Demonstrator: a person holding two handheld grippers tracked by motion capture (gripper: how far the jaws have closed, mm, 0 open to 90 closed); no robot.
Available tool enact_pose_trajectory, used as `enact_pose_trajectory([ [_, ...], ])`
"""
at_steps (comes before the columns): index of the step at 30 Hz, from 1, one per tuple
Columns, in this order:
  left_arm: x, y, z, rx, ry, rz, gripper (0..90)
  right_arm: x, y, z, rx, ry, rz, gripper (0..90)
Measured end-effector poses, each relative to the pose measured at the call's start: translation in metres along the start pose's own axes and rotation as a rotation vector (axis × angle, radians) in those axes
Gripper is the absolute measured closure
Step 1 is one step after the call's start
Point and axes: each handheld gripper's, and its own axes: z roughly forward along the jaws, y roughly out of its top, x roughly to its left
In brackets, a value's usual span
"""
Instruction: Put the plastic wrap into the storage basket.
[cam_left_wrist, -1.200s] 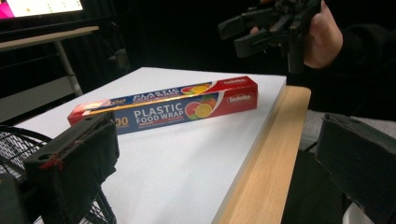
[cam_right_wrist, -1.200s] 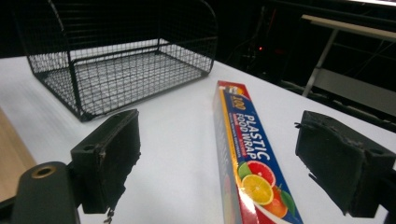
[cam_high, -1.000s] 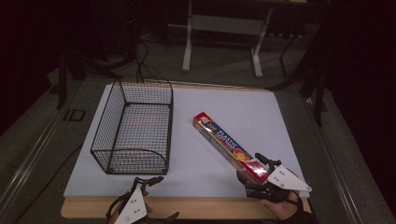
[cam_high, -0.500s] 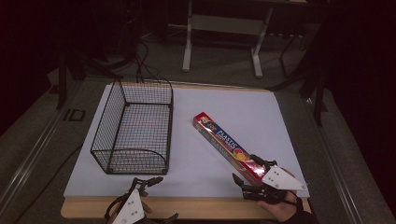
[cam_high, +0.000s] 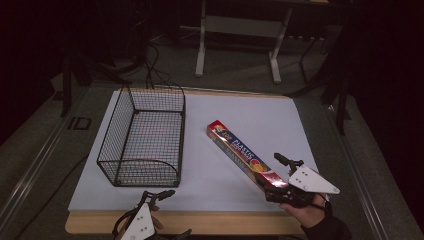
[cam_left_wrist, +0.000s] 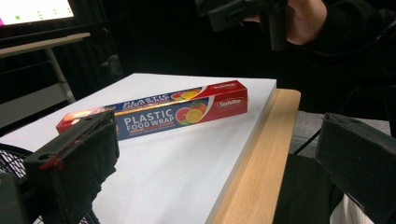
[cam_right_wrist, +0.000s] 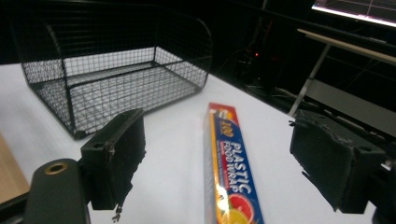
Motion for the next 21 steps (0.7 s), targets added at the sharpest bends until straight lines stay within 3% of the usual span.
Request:
enact_pose_trajectory([
  [12, 0.0, 0.0, 0.0, -0.003, 0.002, 0.001, 0.1, -0.011, 0.011, 0.02, 0.031, 0.003, 0.016, 17.9],
  [16, 0.0, 0.001, -0.001, -0.003, 0.001, 0.006, 0.1, -0.014, 0.012, 0.031, 0.072, 0.045, 0.036, 17.9],
  [21, 0.0, 0.001, -0.001, -0.003, -0.001, 0.006, 0.1, -0.017, 0.013, 0.043, 0.103, 0.064, 0.043, 18.0],
])
